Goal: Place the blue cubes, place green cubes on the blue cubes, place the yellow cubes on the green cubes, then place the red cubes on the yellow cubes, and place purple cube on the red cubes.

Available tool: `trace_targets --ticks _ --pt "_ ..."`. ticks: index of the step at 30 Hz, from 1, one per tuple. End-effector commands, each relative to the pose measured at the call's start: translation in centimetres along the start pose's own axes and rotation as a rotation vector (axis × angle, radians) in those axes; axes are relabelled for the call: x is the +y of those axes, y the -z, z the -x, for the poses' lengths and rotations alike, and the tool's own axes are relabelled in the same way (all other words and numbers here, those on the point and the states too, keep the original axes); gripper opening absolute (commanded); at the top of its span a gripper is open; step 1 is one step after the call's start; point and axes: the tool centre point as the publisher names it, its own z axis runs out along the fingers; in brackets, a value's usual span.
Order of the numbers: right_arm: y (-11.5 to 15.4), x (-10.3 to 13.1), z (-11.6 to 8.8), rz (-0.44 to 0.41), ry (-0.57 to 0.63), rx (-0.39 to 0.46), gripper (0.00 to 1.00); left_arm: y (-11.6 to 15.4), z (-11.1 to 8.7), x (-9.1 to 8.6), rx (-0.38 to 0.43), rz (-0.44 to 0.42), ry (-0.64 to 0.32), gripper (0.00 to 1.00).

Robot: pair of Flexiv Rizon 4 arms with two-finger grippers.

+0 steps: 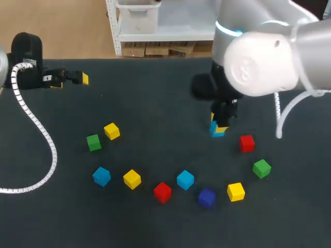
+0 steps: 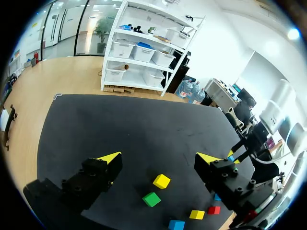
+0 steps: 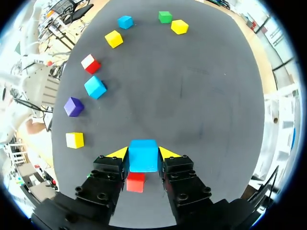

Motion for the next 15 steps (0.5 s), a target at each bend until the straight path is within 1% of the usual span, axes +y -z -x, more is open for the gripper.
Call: trace_targets --ticks 1,4,9,15 --pt "-1.0 -1.4 0.9 0.019 0.0 0.01 0.0 0.0 -0.1 0.1 -0.004 -0.005 -0.001 1.0" --pt "-1.6 -2.1 1.5 0.024 -0.007 0.02 0.0 0.0 -0.1 0.1 -0.004 -0.005 -0.001 1.0" --pt "-2.7 -2.5 2.1 0.042 -0.029 0.04 0.0 0.0 -0.1 0.1 -0.004 -0.005 -0.001 1.0" --pt "-3.4 -3.0 2.6 0.054 -0.059 0.043 0.0 0.0 -0.1 0.1 -0.004 -0.005 -0.001 1.0"
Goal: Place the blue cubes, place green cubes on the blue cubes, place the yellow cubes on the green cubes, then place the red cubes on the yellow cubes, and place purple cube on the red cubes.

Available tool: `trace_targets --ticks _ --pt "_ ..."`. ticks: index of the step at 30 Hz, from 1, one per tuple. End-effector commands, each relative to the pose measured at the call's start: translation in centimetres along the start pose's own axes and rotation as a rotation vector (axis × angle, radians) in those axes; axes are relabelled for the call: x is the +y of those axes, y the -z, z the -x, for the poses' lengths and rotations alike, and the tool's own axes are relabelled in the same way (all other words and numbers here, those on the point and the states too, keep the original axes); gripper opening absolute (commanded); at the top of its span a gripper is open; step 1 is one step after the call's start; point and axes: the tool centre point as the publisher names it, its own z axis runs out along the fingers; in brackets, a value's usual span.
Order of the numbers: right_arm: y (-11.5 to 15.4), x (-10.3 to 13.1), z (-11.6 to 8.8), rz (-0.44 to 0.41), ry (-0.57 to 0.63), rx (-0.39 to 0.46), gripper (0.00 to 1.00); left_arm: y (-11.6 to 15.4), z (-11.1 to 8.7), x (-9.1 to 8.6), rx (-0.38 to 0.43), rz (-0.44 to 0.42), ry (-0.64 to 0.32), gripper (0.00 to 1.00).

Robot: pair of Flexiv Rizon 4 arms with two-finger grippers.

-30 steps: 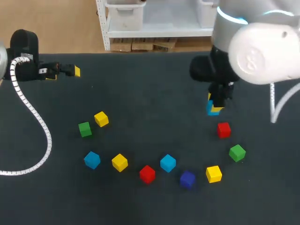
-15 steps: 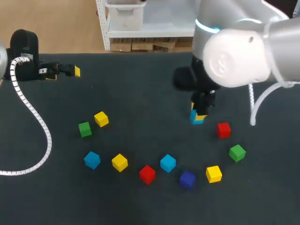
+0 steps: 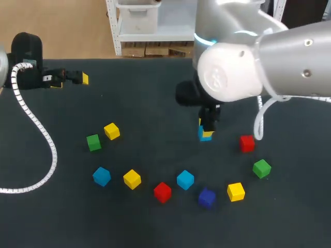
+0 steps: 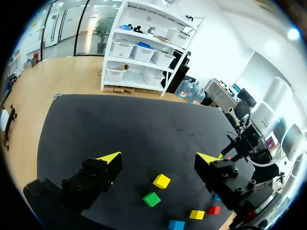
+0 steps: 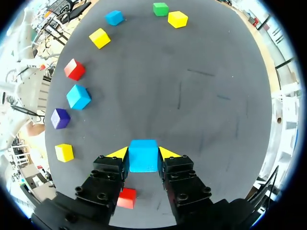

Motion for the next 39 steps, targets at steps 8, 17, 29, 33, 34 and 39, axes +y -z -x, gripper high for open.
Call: trace_targets --ticks 8,17,29,33,34,39 --pt "-1.0 -1.9 0.5 0.022 -0.06 0.018 0.0 0.0 -0.1 0.1 -0.004 -0.005 -0.001 1.0" --pt "-1.5 -2.5 0.4 0.018 -0.093 0.018 0.47 0.0 -0.1 0.1 -0.004 -0.005 -0.001 1.0" --pt "-1.0 -2.7 0.5 -0.001 -0.107 0.01 1.0 0.0 -0.1 0.1 -0.004 -0.005 -0.001 1.0" --pt "-0.8 -2.9 0.4 -0.029 -0.116 0.008 1.0 0.0 -0.1 0.1 -0.004 -0.005 -0.001 1.0" --pt "-0.5 -3.0 0.3 -0.032 -0.126 0.0 1.0 0.0 -0.1 0.1 -0.004 -0.005 -0.001 1.0" --pt "1.7 -2.4 -0.5 -0.034 -0.204 -0.025 1.0 0.0 -0.1 0.1 -0.004 -0.005 -0.001 1.0"
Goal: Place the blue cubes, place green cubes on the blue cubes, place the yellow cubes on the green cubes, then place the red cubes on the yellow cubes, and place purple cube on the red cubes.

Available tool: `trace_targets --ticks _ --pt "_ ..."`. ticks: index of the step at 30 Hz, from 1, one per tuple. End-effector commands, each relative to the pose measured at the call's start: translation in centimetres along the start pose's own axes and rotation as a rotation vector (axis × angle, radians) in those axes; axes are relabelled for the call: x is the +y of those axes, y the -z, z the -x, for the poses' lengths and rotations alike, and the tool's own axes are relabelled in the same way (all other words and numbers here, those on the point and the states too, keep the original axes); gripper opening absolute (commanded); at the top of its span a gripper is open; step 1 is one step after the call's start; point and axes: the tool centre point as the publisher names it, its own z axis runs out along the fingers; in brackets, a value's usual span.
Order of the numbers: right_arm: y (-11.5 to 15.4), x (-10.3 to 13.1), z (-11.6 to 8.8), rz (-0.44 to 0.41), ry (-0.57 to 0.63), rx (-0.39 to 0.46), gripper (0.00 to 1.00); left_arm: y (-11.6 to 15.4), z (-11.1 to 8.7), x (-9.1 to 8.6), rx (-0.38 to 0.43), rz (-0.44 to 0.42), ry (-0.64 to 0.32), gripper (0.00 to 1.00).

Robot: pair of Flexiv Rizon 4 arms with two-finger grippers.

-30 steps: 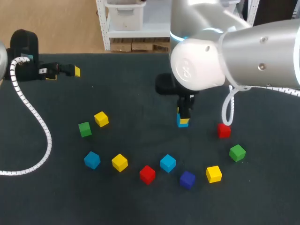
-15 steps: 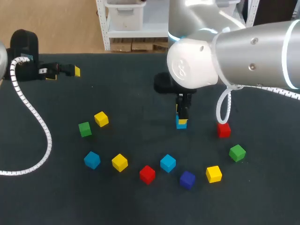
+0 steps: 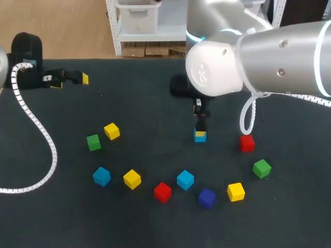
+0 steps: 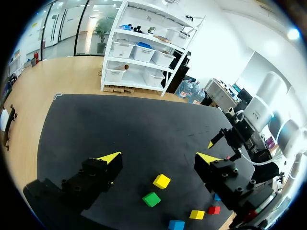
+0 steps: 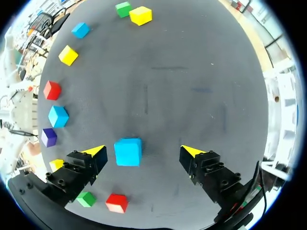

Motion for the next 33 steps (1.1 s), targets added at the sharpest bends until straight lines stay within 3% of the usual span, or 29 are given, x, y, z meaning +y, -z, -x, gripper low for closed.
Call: trace_targets --ticks 1,7,12,23,30,33 --pt "2.2 1.2 -1.4 0.009 -0.058 -0.028 1.0 0.0 -0.1 0.1 -0.004 -0.005 -0.001 1.0" --pt "4.3 4.1 -3.2 0.009 -0.156 -0.069 1.0 0.0 -0.1 0.1 -0.004 -0.005 -0.001 1.0" --pt "5.6 7.7 -3.5 0.026 -0.201 -0.116 1.0 0.0 -0.1 0.1 -0.004 -0.005 -0.001 1.0" --pt "4.2 15.2 -1.9 0.022 -0.185 -0.145 1.0 0.0 -0.1 0.1 -0.004 -0.005 -0.001 1.0" --pt "3.0 17.9 -0.4 0.019 -0.168 -0.141 1.0 0.0 -0.1 0.1 -0.004 -0.005 -0.001 1.0" --pt "2.6 18.8 0.2 -0.032 -0.135 -0.151 1.0 0.0 -0.1 0.1 -0.004 -0.005 -0.001 1.0"
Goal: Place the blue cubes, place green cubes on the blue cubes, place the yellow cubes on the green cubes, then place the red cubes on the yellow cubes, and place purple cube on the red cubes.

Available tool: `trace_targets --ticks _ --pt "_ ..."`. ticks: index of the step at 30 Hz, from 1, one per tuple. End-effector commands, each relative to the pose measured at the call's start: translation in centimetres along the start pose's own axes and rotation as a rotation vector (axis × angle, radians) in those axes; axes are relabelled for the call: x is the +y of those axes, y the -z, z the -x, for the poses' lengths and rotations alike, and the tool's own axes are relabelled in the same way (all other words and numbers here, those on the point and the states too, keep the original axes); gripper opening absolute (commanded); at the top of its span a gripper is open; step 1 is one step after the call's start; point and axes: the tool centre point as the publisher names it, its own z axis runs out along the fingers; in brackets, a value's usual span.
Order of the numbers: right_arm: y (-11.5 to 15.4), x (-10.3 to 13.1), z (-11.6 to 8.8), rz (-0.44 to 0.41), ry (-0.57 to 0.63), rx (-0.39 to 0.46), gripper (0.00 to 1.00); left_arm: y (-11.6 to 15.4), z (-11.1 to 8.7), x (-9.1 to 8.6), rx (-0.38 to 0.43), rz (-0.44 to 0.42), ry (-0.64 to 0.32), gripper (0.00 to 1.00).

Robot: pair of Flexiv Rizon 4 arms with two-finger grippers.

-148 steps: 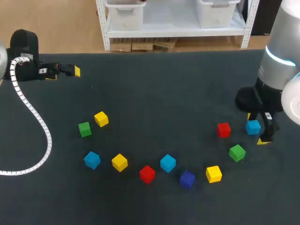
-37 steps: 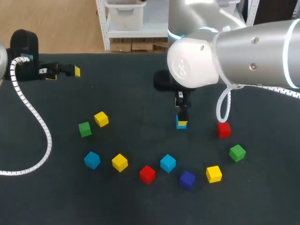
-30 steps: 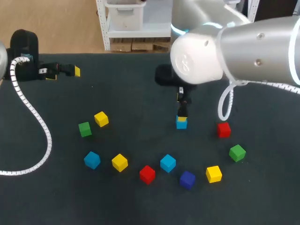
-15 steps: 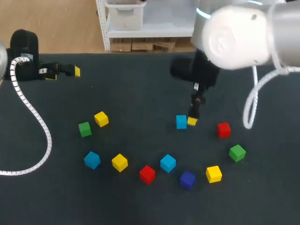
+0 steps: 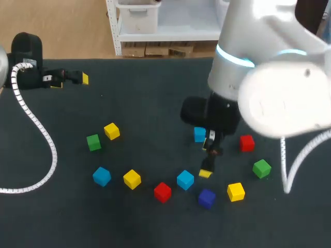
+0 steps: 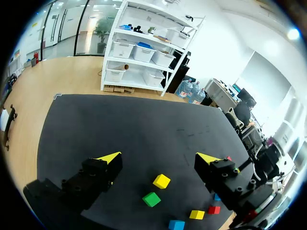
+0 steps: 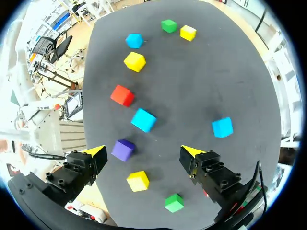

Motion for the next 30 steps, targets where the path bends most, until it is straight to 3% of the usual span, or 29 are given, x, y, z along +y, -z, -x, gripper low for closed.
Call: trace_targets --ticks 1,9,15,30 --pt "-0.9 1.7 0.2 -0.123 0.03 -0.01 1.0 0.0 -0.1 0.1 -0.004 -0.005 -0.001 1.0" --pt "-2.6 2.5 1.4 -0.151 0.098 -0.047 1.0 0.0 -0.1 0.1 -0.004 -0.005 -0.001 1.0" --pt "-4.4 2.0 1.3 -0.133 0.179 -0.013 1.0 0.0 -0.1 0.1 -0.004 -0.005 -0.001 1.0" --pt "-5.9 1.9 2.2 -0.137 0.294 -0.03 1.0 0.0 -0.1 0.1 -0.004 -0.005 -0.001 1.0"
